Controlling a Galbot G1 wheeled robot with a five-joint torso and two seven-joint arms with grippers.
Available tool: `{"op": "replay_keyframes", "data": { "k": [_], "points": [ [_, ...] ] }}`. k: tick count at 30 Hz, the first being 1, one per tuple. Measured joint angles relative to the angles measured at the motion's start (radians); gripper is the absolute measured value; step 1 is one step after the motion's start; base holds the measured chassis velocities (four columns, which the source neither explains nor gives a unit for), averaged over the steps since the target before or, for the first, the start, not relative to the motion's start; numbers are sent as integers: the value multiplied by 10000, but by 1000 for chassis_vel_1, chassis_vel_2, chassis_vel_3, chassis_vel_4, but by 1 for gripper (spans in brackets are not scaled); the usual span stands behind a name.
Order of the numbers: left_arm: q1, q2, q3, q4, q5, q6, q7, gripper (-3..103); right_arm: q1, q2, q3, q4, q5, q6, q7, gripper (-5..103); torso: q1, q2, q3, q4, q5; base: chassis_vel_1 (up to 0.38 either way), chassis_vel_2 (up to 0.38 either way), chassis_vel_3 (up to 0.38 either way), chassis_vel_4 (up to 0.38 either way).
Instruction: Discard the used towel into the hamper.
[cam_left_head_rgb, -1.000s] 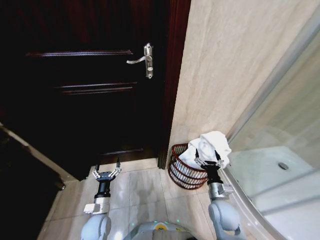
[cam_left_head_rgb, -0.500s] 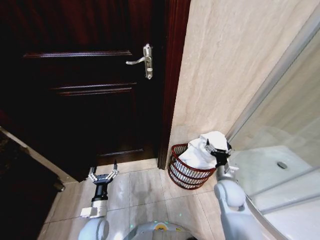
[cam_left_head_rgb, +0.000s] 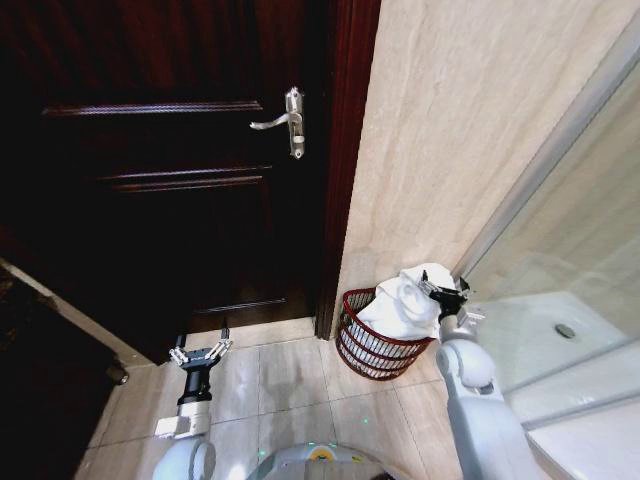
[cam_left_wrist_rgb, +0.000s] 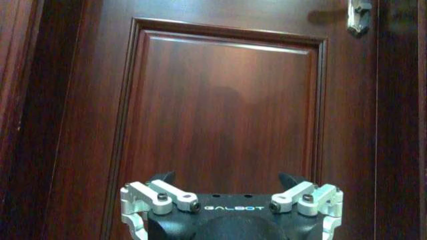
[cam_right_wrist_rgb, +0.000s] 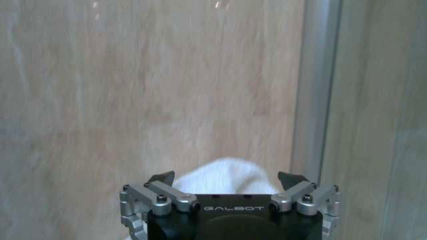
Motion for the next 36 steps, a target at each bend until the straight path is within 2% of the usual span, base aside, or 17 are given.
{"op": "replay_keyframes", "data": {
  "k": [3, 4, 6, 11, 13, 14, 16, 21, 23, 31, 36],
  "points": [
    [-110, 41, 2, 25, -29, 9, -3, 100, -356, -44, -149, 136, 242, -1155, -471, 100, 0, 0, 0, -2, 1, 0, 0, 0, 0],
    [-110, 41, 2, 25, -29, 9, -3, 100, -356, -44, -149, 136, 242, -1155, -471, 100, 0, 0, 0, -2, 1, 0, 0, 0, 0],
    [-160, 69, 63, 133, -46, 23, -4, 100, -409, -54, -190, 119, 129, -1716, -867, 100, 0, 0, 0, -1, -1, 0, 0, 0, 0],
    [-222, 184, 58, 149, -41, 215, -3, 100, -322, -64, -122, 45, 27, -2440, -1400, 100, 0, 1, 0, 0, -1, 0, 0, 0, 0],
    [-258, 281, 32, 15, 31, 410, -3, 100, -288, -37, 47, 56, 44, -3051, -1788, 100, 0, 1, 0, -1, -1, 0, 0, 0, 0],
    [-258, 281, 32, 15, 31, 410, -3, 100, -288, -37, 47, 56, 44, -3051, -1788, 100, 0, 1, 0, -1, -1, 0, 0, 0, 0],
    [-257, 327, 43, -185, 203, 625, -3, 100, -361, -28, 248, 75, 36, -3514, -2277, 100, 0, 2, 0, 0, -2, 0, 0, 0, 0],
    [-222, 290, 125, -454, 439, 808, -1, 100, -623, -29, 329, 248, 130, -3997, -2497, 100, 0, 2, 0, -1, 1, 0, 0, 0, 0],
    [-175, 181, 255, -647, 679, 932, -9, 100, -962, -56, 319, 505, 271, -4427, -2770, 100, 0, 3, 0, -1, -3, 0, 0, 0, 0],
    [1, -22, 453, -1117, 1069, 1072, -25, 100, -1150, -291, -170, 197, 321, -4612, -3673, 100, 0, 3, 0, -1, -1, 0, 0, 0, 0],
    [46, -55, 454, -1194, 1083, 1079, -31, 100, -1108, -395, -328, -64, 238, -4612, -3762, 100, 0, 3, 0, 0, 0, 0, 0, 0, 0]
  ]
}}
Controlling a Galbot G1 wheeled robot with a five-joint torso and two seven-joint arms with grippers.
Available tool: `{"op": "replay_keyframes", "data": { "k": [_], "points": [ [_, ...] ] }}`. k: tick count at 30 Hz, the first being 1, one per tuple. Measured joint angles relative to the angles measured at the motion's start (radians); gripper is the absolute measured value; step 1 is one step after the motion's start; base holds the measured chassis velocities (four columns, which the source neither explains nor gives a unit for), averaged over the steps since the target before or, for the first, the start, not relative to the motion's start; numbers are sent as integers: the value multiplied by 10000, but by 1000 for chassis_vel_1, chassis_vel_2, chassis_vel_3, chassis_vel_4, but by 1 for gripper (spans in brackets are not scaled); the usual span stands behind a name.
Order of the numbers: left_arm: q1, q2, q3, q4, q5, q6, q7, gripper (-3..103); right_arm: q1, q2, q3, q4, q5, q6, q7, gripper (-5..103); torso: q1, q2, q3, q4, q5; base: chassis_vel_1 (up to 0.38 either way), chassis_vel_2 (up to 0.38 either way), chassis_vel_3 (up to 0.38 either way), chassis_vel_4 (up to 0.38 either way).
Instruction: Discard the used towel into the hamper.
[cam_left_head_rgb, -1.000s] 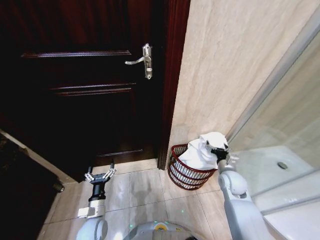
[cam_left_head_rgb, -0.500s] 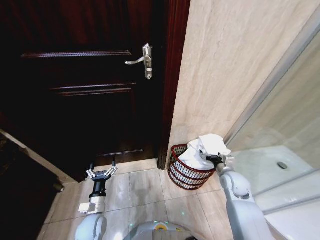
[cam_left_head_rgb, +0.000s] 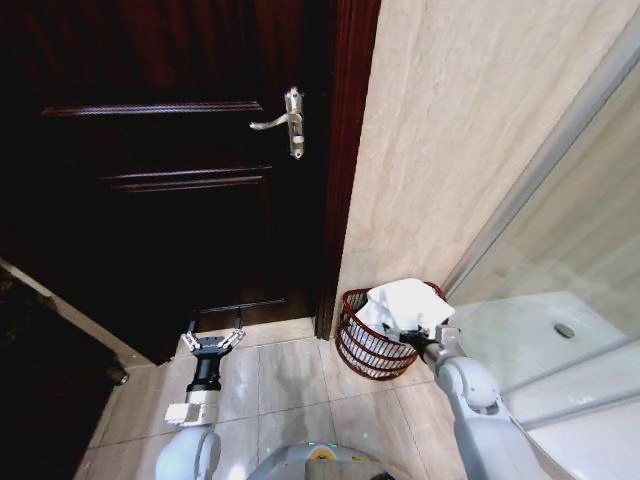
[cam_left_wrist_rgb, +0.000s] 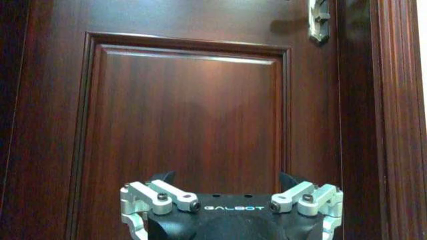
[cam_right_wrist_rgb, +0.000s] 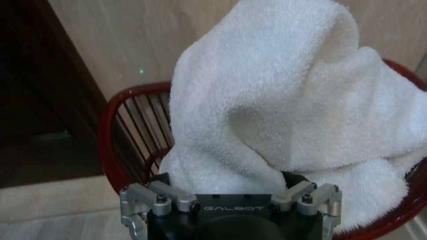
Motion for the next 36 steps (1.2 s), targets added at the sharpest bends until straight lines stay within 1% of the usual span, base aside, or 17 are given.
{"op": "replay_keyframes", "data": {
  "k": [2, 4, 5, 8, 9, 11, 13, 16, 18, 19, 23, 26, 29, 30, 33, 35, 36],
  "points": [
    [4, -12, 8, 0, -1, -11, -2, 100, -112, 51, 12, 117, -25, 187, 128, 100, 0, 0, 1, 2, 2, 0, 0, 0, 0],
    [-10, -19, 15, 28, -20, -27, -3, 100, -463, 220, 128, 714, 0, 790, 419, 100, 1, 0, 2, 0, 1, 0, 0, 0, 0],
    [-10, -19, 15, 28, -20, -27, -3, 100, -463, 220, 128, 714, 0, 790, 419, 100, 1, 0, 2, 0, 1, 0, 0, 0, 0],
    [-82, 0, 18, 166, -60, -58, -13, 100, -1114, 595, 210, 1996, 145, 1606, 1107, 100, 0, 0, 1, -1, -2, 0, 0, 0, 0],
    [-82, 0, 18, 166, -60, -58, -13, 100, -1114, 595, 210, 1996, 145, 1606, 1107, 100, 0, 0, 1, -1, -2, 0, 0, 0, 0],
    [-134, 40, 32, 311, -77, -72, -55, 100, -1365, 872, 207, 2652, -139, 2157, 1299, 100, 0, 0, 1, -2, -3, 0, 0, 0, 0],
    [-202, 110, 52, 449, -81, -77, -76, 100, -1318, 1048, 174, 2986, -671, 2717, 1507, 100, 0, 0, 0, -2, -2, 0, 0, 0, 0],
    [-261, 167, 60, 524, -91, -70, -81, 100, -1007, 1059, 202, 2958, -879, 2985, 1662, 100, 0, 0, 1, -2, -2, 0, 0, 0, 0],
    [-306, 224, 64, 564, -105, -47, -85, 100, -524, 952, 278, 2520, -827, 3132, 1826, 100, 0, 0, 0, -1, -2, 0, 0, 0, 0],
    [-306, 224, 64, 564, -105, -47, -85, 100, -524, 952, 278, 2520, -827, 3132, 1826, 100, 0, 0, 0, -1, -2, 0, 0, 0, 0],
    [-385, 344, 62, 612, -102, 82, -90, 100, 616, 656, 370, 1141, -654, 3188, 1989, 100, 1, -1, 2, 0, 1, 0, 0, 0, 0],
    [-410, 356, 63, 625, -81, 107, -92, 100, 1018, 511, 344, 537, -487, 3164, 1934, 100, 1, 0, 1, 0, 1, 0, 0, 0, 0],
    [-406, 313, 101, 593, -18, 159, -93, 100, 1211, 280, 210, 57, -18, 2658, 1659, 100, 1, -1, 2, 1, 2, 0, 0, 0, 0],
    [-406, 313, 101, 593, -18, 159, -93, 100, 1211, 280, 210, 57, -18, 2658, 1659, 100, 1, -1, 2, 1, 2, 0, 0, 0, 0],
    [-375, 247, 153, 552, 88, 155, -92, 100, 1170, 83, 98, -359, 311, 2063, 1381, 100, 1, 0, 1, -1, 2, 0, 0, 0, 0],
    [-365, 239, 157, 550, 96, 148, -93, 100, 1168, 64, 99, -414, 338, 1972, 1341, 100, 1, -1, 1, -1, 2, 0, 0, 0, 0],
    [-349, 218, 163, 550, 107, 126, -93, 100, 1154, 1, 116, -527, 517, 1608, 1216, 100, 1, -1, 1, 0, 1, 0, 0, 0, 0]
  ]
}}
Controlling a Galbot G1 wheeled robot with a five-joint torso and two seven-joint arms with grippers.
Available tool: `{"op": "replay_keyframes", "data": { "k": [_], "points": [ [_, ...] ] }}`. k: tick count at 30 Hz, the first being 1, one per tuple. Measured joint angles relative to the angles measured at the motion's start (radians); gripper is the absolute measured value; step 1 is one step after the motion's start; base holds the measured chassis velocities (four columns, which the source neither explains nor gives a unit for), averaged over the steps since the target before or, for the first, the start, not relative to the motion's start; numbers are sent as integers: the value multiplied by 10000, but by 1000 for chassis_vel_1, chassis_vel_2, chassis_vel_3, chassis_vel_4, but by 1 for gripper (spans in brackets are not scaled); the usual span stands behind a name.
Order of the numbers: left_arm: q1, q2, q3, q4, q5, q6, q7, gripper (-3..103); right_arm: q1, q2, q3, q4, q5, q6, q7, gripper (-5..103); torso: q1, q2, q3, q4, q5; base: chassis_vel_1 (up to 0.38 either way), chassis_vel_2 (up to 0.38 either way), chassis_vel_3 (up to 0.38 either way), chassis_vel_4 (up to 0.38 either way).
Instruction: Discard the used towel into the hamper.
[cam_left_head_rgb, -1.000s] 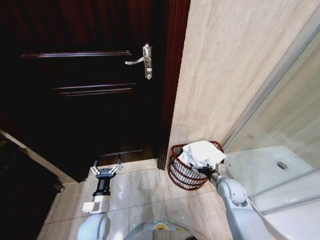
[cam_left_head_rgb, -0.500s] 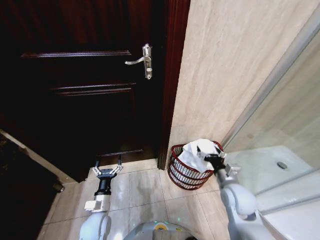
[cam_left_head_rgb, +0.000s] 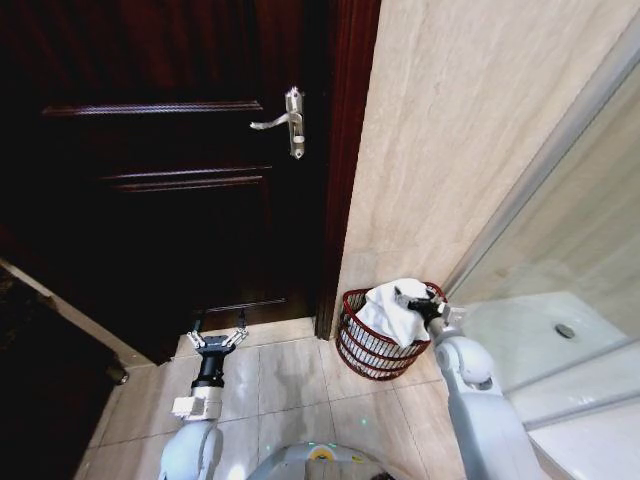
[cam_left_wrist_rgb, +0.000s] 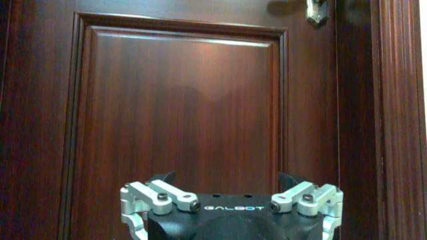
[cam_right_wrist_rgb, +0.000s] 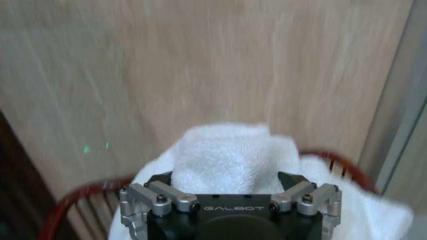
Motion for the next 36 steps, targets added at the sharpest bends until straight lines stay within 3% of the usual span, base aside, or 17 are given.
{"op": "replay_keyframes", "data": {
  "k": [7, 15, 23, 26, 36],
  "points": [
    [20, -169, 44, 0, 39, -129, -17, 100, -236, -278, 56, -216, 181, -1284, -1079, 100, 0, 1, -1, 0, -2, 0, 0, 0, 0],
    [-66, -191, 8, 14, 20, -203, -319, 100, -661, -147, -318, -434, -629, -1574, -1868, 100, -1, 1, -2, 0, 0, 0, 0, 0, 0],
    [-61, -151, -24, -14, -29, -203, -377, 100, -474, -55, -396, -557, -692, -1553, -1716, 100, -1, 0, 0, -1, 1, 0, 0, 0, 0],
    [-90, -158, -13, 4, -37, -203, -384, 100, -317, -269, -286, -463, -436, -1172, -1076, 100, 0, 0, 1, 0, 1, 0, 0, 0, 0],
    [-120, -277, 31, 15, 15, -213, -385, 100, -247, -1038, 6, 690, 145, -955, -541, 100, -1, 0, 1, 0, 0, 0, 0, 0, 0]
  ]
}}
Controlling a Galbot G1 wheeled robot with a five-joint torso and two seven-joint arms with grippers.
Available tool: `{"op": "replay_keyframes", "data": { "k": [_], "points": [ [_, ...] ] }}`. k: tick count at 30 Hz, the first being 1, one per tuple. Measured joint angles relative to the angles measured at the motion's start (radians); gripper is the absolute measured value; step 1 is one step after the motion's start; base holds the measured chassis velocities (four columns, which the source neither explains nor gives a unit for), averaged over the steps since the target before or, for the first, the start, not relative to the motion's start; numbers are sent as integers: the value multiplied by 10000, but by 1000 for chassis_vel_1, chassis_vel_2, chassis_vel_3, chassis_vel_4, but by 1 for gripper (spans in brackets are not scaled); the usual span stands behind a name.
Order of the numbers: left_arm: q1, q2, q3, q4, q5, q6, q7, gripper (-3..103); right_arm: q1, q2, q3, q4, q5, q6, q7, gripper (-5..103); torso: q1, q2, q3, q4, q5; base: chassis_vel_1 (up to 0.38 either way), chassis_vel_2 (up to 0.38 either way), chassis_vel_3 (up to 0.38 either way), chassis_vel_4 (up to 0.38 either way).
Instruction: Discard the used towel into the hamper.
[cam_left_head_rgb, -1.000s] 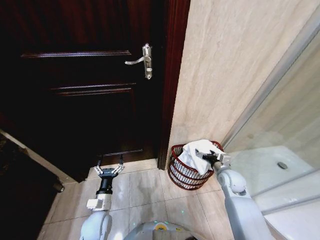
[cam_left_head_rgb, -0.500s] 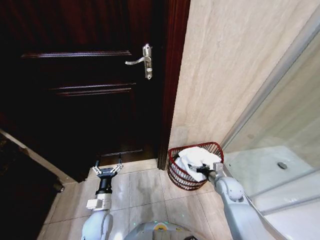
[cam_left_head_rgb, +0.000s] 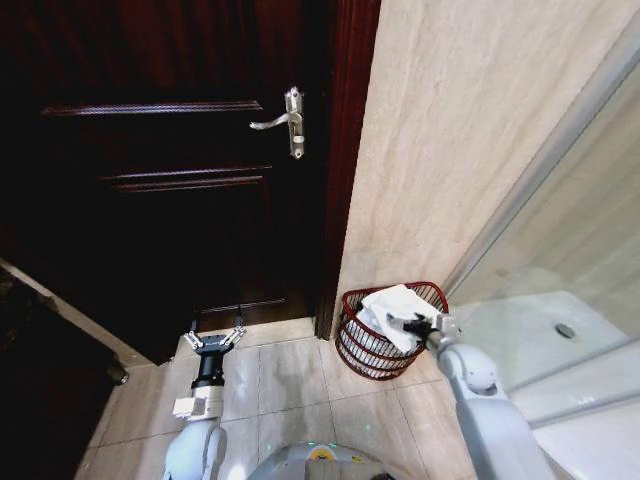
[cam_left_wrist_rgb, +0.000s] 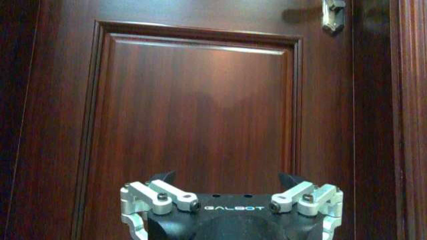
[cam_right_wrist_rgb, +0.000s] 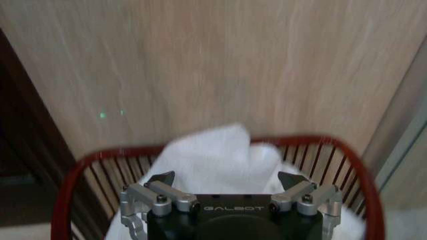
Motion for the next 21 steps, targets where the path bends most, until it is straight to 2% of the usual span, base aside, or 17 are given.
{"op": "replay_keyframes", "data": {
  "k": [4, 6, 7, 9, 11, 15, 21],
  "points": [
    [-13, -77, -34, -211, 147, 111, -29, 100, 72, -984, 36, 353, 1472, -517, 327, 100, 0, 0, 0, -1, 0, 0, 0, 0, 0],
    [-9, -94, -42, -252, 170, 123, -47, 100, 116, -1159, 17, 329, 1747, -560, 388, 100, 0, 0, 0, -2, -1, 0, 0, 0, 0],
    [21, -149, -63, -363, 198, 148, -78, 100, 237, -1584, -76, 188, 2348, -609, 540, 100, 0, 0, 0, -1, 1, 0, 0, 0, 0],
    [33, -173, -70, -390, 199, 152, -87, 100, 294, -1737, -123, 111, 2555, -615, 585, 100, 0, 0, 0, -2, 2, 0, 0, 0, 0],
    [44, -271, -93, -408, 209, 111, -109, 100, 685, -2264, -459, -343, 3127, -625, 628, 100, 0, 0, 0, -1, -2, 0, 0, 0, 0],
    [59, -284, -147, -327, 209, 22, -140, 100, 1153, -2425, -922, -874, 3250, -626, 620, 100, 1, 0, 0, -2, 0, 0, 0, 0, 0],
    [-26, -286, -354, -107, 127, -74, -238, 100, 2288, -2369, -2364, -2275, 3269, -625, 545, 100, 0, 0, -1, 0, -2, 0, 0, 0, 0]
  ]
}}
